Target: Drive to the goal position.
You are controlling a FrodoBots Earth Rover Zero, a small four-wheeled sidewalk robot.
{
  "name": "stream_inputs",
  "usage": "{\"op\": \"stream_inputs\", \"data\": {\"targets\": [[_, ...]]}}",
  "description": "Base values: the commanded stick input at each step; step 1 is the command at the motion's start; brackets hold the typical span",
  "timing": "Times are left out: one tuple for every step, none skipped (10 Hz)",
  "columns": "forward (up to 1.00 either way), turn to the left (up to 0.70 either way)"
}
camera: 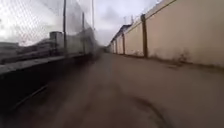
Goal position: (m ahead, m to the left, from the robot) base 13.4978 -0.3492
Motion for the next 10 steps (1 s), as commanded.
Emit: {"op": "stream_inputs", "data": {"targets": [[0.5,0.0],[0.5,0.0],[0.5,0.0],[0.5,0.0],[0.5,0.0],[0.5,0.0],[0.5,0.0],[0.5,0.0],[0.5,0.0],[0.5,0.0]]}}
